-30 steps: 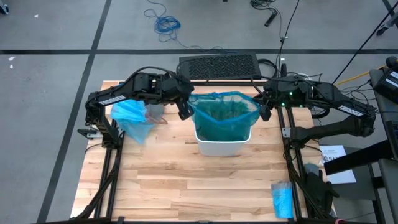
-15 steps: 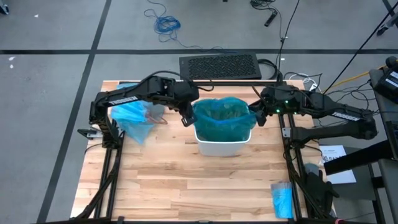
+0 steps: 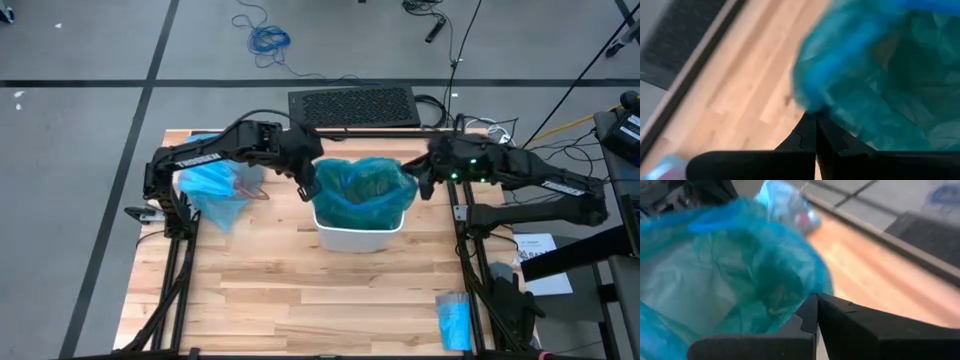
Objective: Place trash/remove bag and relplace
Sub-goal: Insert the new blue trash bag into the white trash bin
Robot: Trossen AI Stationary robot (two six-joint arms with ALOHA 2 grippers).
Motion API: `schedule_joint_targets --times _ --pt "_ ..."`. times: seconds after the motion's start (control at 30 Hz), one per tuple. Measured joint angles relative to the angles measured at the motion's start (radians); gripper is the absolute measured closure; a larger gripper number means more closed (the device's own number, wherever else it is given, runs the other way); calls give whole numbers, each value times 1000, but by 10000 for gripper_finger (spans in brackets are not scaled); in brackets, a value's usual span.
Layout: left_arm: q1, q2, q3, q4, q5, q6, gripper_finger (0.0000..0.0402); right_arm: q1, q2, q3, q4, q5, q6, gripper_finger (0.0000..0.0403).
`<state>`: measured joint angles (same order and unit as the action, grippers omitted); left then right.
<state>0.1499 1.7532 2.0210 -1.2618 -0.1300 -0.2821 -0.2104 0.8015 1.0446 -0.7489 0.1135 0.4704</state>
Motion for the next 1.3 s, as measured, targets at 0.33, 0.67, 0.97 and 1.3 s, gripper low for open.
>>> schedule_joint_targets --times 0.33,0.67,0.97,1.3 --pt "-1 -41 10 -6 -88 12 401 0 -22 58 -2 67 -92 403" --pt "-1 -52 10 -12 -88 44 401 1 -22 58 -24 -42 -97 346" --pt "-2 -141 11 35 -142 63 401 0 -80 58 129 41 -144 288" --pt "-6 -156 12 131 -121 136 401 1 85 58 154 -167 -156 346"
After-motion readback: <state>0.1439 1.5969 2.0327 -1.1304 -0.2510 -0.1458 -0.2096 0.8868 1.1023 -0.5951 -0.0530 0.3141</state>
